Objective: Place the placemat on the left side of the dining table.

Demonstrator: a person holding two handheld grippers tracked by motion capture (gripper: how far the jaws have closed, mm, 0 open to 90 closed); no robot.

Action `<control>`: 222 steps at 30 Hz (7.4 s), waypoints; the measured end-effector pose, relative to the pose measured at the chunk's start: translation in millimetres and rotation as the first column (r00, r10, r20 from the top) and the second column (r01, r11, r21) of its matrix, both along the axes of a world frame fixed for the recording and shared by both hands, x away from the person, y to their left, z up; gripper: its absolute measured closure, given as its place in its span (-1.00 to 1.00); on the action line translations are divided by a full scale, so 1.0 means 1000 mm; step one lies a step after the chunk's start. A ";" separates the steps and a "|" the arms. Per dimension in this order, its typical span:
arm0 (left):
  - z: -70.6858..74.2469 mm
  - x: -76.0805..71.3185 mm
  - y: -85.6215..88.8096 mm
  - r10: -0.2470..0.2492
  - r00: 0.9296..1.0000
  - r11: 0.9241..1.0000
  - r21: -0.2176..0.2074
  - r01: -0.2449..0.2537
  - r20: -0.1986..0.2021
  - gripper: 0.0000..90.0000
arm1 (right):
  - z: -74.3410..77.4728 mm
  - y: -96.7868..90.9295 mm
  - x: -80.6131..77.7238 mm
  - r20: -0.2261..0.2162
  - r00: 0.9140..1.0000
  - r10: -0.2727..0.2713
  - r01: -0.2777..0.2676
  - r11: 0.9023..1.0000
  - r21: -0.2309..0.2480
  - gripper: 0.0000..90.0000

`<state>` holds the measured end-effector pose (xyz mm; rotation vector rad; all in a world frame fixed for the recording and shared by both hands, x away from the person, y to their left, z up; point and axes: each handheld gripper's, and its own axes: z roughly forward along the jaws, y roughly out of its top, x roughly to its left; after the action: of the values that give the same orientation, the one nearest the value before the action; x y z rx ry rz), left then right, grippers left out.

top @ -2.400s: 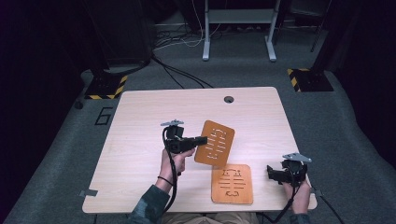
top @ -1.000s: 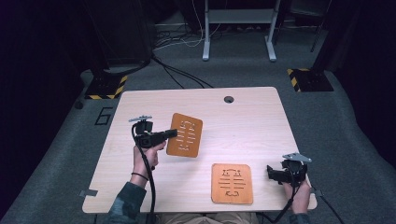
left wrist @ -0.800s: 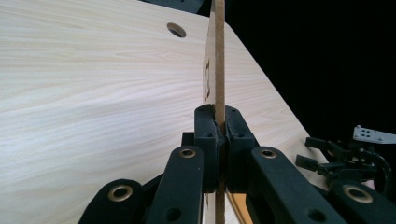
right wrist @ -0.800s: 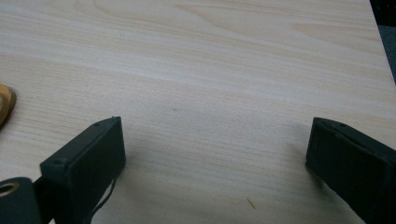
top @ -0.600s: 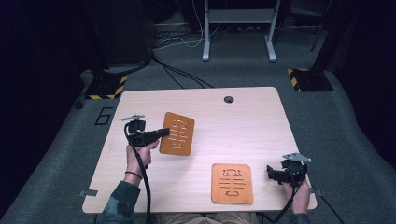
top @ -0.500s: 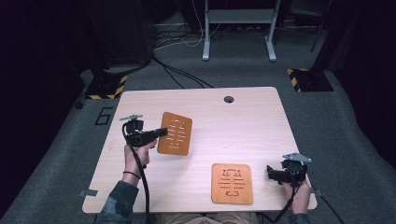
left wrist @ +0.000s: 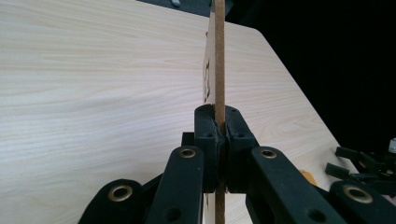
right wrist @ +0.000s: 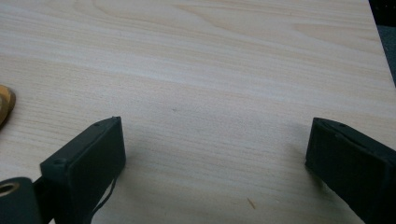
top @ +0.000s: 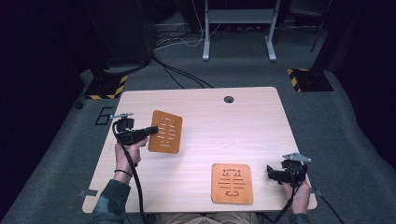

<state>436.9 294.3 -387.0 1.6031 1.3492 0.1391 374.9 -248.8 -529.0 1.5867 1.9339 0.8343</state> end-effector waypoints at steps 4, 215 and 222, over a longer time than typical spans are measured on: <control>0.001 0.001 0.007 0.010 1.000 1.000 0.011 -0.010 -0.001 0.91 | 0.000 0.000 0.000 0.000 1.000 0.000 0.000 1.000 0.000 -0.91; -0.082 -0.057 0.091 0.182 0.983 0.859 0.489 -0.154 -0.009 -0.79 | 0.000 0.000 0.000 -0.001 1.000 -0.008 0.008 1.000 0.001 -0.91; -0.102 -0.077 0.100 0.211 0.977 0.852 0.492 -0.179 -0.011 -0.79 | 0.000 0.000 0.000 0.000 1.000 -0.008 0.008 1.000 0.001 -0.91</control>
<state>360.1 394.3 -489.4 1.8906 1.6146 0.6012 374.7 -248.6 -529.1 1.5938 1.9268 0.8321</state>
